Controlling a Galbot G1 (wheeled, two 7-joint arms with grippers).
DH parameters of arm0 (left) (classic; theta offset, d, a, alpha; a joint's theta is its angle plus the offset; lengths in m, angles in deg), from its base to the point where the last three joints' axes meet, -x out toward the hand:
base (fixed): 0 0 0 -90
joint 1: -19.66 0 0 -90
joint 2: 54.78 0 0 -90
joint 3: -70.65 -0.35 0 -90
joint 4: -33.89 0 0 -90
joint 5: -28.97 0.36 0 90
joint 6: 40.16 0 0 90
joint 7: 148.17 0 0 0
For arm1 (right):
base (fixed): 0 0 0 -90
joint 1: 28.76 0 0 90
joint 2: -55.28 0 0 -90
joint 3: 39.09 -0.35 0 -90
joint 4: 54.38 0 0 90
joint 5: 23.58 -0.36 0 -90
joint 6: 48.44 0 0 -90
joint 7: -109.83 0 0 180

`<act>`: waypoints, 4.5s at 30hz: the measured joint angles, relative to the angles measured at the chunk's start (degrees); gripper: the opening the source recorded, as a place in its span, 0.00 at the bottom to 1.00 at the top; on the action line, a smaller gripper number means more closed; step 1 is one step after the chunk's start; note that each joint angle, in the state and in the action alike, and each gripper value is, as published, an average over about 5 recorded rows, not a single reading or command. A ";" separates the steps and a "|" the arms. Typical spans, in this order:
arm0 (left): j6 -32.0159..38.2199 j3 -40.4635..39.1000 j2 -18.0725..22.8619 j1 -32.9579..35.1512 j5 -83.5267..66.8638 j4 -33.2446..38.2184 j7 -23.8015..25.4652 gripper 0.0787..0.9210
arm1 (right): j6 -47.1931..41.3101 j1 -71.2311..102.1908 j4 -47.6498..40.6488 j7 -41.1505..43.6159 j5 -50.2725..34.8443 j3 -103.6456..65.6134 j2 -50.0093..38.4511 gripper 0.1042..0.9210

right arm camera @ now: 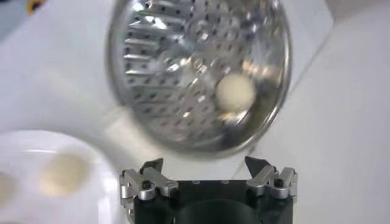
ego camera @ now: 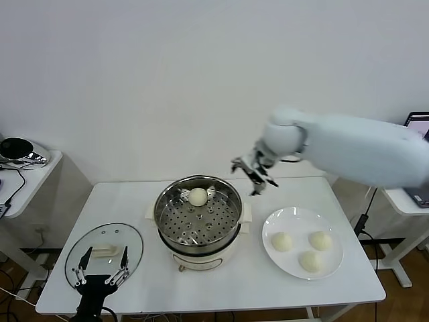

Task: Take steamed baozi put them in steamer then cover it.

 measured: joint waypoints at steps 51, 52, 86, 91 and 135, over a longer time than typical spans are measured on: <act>0.08 1.64 0.61 0.32 -0.02 -0.64 -0.12 0.88 | -4.20 39.91 -16.18 -3.02 14.19 -23.15 2.69 0.79; 0.08 1.65 0.60 0.34 -0.05 -0.60 -0.12 0.88 | -4.27 40.03 -16.28 -2.90 14.36 -23.24 2.72 0.77; -0.13 0.38 0.16 -0.29 0.15 0.62 -0.22 0.88 | -8.29 23.68 -6.89 -0.29 4.50 -19.56 -4.60 0.50; -0.15 -0.08 -0.28 -0.73 0.11 0.40 -0.21 0.88 | -10.79 13.41 -3.89 -1.40 -2.53 -14.41 -3.74 0.51; 0.10 1.40 0.11 -1.16 -0.77 0.31 -0.29 0.88 | -24.38 13.53 -27.54 -17.03 -25.11 -5.40 43.62 0.53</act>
